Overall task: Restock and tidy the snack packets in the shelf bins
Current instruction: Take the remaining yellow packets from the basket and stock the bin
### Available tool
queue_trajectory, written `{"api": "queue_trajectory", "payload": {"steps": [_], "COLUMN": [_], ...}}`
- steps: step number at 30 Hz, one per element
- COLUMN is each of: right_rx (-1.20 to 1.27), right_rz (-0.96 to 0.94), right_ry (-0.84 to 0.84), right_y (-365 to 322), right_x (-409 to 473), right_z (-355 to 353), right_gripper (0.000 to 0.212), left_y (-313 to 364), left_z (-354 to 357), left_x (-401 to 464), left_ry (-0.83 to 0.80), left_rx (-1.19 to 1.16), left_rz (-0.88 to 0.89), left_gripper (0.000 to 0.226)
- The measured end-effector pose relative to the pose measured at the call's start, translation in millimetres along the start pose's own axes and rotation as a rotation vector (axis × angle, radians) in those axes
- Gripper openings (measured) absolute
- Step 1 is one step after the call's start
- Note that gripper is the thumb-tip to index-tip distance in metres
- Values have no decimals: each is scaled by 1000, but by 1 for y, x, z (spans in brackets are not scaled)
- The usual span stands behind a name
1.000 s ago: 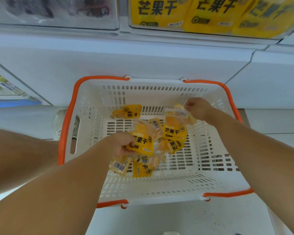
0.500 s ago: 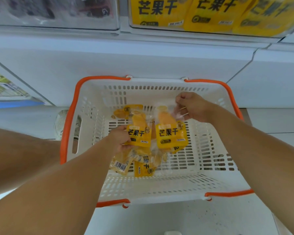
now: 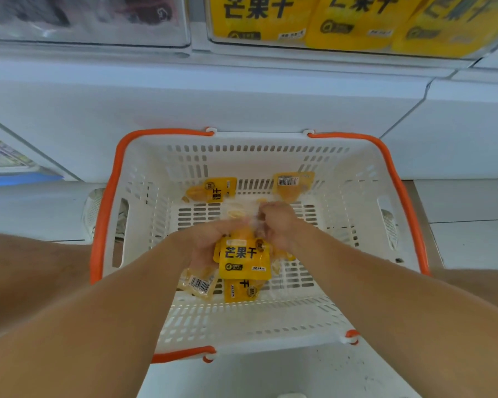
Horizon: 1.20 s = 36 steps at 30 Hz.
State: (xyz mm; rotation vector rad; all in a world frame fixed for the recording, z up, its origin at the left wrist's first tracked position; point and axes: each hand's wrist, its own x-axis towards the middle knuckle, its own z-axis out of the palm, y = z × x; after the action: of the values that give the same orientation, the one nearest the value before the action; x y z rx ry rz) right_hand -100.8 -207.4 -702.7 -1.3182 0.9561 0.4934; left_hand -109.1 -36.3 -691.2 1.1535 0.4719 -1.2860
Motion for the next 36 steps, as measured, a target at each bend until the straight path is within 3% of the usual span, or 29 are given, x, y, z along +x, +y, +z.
{"api": "queue_trajectory", "payload": {"steps": [2, 5, 6, 10, 16, 19, 22, 25, 27, 28, 31, 36], "right_rx": [29, 28, 5, -18, 202, 119, -153, -411, -321, -245, -145, 187], "right_rz": [-11, -50, -85, -120, -79, -63, -59, -31, 7, 17, 31, -55], "right_ry": [132, 345, 347, 165, 45, 24, 106, 176, 157, 95, -255, -501], "right_y": [-5, -21, -26, -51, -51, -43, -33, -17, -9, -10, -26, -49], "right_x": [7, 21, 22, 23, 18, 13, 9, 12, 23, 21, -6, -39], "right_z": [-1, -28, -38, -63, -54, -38, -23, -28, -40, -44, -54, -78], "right_gripper": [12, 87, 95, 42, 41, 49, 29, 49, 80, 84, 30, 30], "left_y": [-5, -11, -12, -6, -9, -14, -14, -12, -10, -8, 1, 23], "left_z": [-3, -8, -10, -15, -17, -19, -21, -24, -27, -25, -18, 4], "left_x": [8, 14, 15, 15, 22, 26, 24, 23, 25, 22, 14, -12], "left_ry": [125, 300, 326, 411, 570, 637, 672, 672, 661, 655, 618, 494], "left_rx": [55, -33, -63, -155, -147, -129, -102, -85, -84, -69, -30, 6], "left_rz": [29, 84, 99, 173, 267, 222, 206, 229, 237, 235, 228, 269], "left_gripper": [50, 41, 38, 34, 42, 42, 34, 40, 43, 49, 58, 32]}}
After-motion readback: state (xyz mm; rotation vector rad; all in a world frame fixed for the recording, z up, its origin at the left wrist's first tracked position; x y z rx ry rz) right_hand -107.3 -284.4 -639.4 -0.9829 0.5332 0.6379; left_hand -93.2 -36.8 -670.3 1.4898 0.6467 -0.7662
